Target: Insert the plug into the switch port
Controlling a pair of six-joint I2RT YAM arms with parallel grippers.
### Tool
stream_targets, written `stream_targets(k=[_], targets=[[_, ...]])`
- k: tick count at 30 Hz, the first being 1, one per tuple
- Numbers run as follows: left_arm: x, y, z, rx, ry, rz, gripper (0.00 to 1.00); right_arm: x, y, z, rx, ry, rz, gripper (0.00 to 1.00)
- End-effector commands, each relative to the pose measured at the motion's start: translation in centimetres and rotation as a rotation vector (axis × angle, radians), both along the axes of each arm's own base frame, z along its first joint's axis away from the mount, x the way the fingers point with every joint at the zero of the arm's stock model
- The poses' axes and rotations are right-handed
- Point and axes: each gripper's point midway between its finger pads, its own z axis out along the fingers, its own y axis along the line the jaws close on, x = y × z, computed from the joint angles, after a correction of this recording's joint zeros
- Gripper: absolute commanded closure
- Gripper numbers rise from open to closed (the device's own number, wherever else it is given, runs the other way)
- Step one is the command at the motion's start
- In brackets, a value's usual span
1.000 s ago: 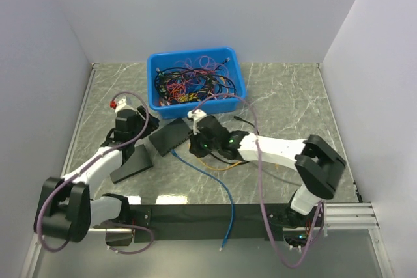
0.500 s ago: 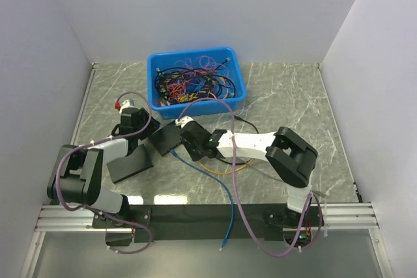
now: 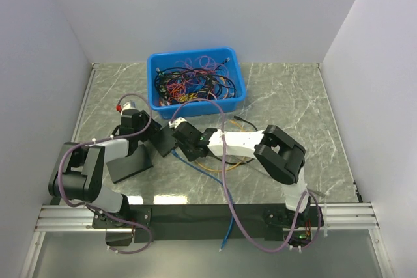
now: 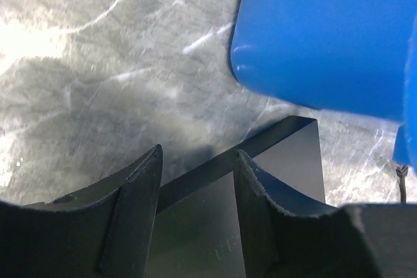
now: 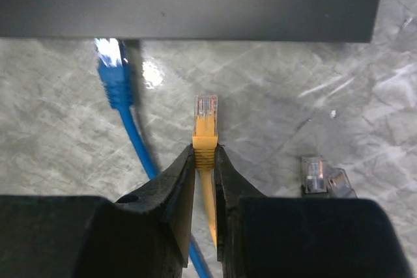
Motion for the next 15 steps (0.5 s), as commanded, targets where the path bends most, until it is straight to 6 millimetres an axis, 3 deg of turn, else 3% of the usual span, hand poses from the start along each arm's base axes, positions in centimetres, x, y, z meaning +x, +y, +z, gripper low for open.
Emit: stream_targets(k=[1, 9, 15], targets=[[-0.5, -0.6, 0.9, -0.046, -0.027, -0.015, 0.48, 0.4, 1.4, 1.0, 0.02, -0.015, 0.022, 1.0], [-2.5, -1.3, 0.1, -0.106, 0.001, -0.03, 0.47, 0.4, 2.2, 0.8, 0.035, -0.004, 0.038, 1.0], [-1.3, -0.8, 0.9, -0.074, -0.015, -0.014, 0.46, 0.4, 2.4, 0.7, 0.031, 0.0, 0.042, 1.0]])
